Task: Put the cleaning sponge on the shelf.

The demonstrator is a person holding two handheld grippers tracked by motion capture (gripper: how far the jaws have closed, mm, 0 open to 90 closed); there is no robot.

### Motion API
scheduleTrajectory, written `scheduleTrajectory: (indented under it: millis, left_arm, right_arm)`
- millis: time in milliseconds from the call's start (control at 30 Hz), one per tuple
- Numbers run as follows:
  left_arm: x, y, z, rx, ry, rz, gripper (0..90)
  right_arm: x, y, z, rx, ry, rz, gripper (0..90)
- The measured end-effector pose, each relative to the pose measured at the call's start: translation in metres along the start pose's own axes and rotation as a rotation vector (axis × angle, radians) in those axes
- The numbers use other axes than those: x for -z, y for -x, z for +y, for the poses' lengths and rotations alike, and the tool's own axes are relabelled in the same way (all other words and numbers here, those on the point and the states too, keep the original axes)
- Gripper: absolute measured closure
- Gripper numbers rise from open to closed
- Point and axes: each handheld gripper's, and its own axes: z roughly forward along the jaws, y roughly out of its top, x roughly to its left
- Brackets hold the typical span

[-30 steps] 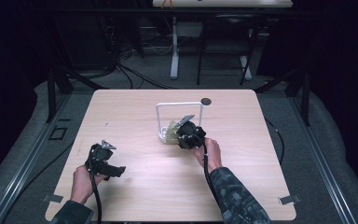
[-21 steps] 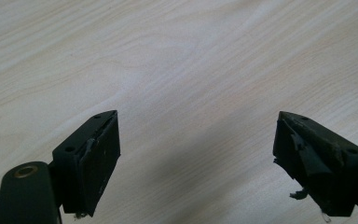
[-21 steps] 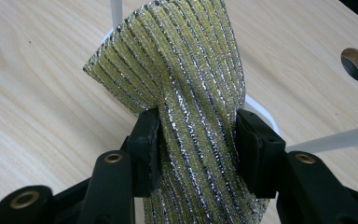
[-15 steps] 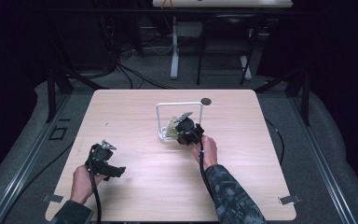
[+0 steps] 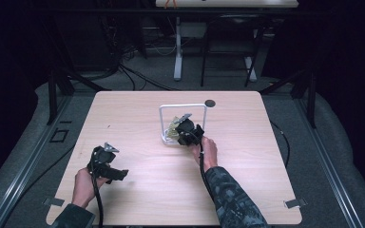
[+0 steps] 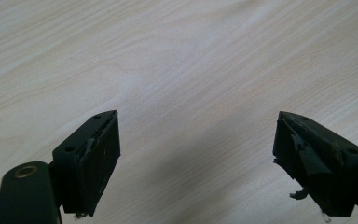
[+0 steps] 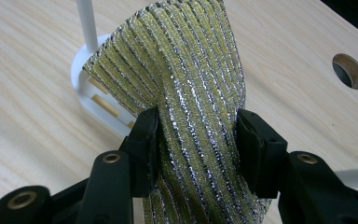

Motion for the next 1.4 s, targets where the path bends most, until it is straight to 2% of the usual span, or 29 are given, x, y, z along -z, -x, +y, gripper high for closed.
scheduleTrajectory:
  millis: [267, 600, 667, 1033, 1167, 1400]
  left_arm:
    - [0.000, 0.000, 0.000, -0.001, 0.004, 0.002, 15.1]
    - [-0.001, 0.001, 0.001, -0.013, -0.003, -0.005, 15.1]
    - [0.000, 0.001, 0.000, -0.003, -0.003, -0.001, 15.0]
    - [-0.001, 0.001, 0.001, -0.007, -0.002, -0.007, 15.1]
    - [0.000, 0.001, 0.000, -0.005, -0.002, -0.003, 15.1]
    - [0.000, 0.001, 0.000, -0.008, -0.003, -0.006, 15.1]
  right_arm:
    - [-0.016, -0.009, 0.004, -0.004, -0.008, -0.029, 50.7]
    - [-0.025, -0.009, 0.004, -0.005, -0.010, -0.049, 46.2]
    - [-0.025, -0.009, 0.005, 0.002, -0.019, -0.051, 43.3]
    - [-0.023, -0.008, 0.005, 0.003, -0.011, -0.049, 28.9]
    - [-0.021, -0.005, 0.004, -0.014, 0.000, -0.042, 26.3]
    - [-0.010, -0.004, 0.004, -0.019, 0.017, 0.000, 20.7]
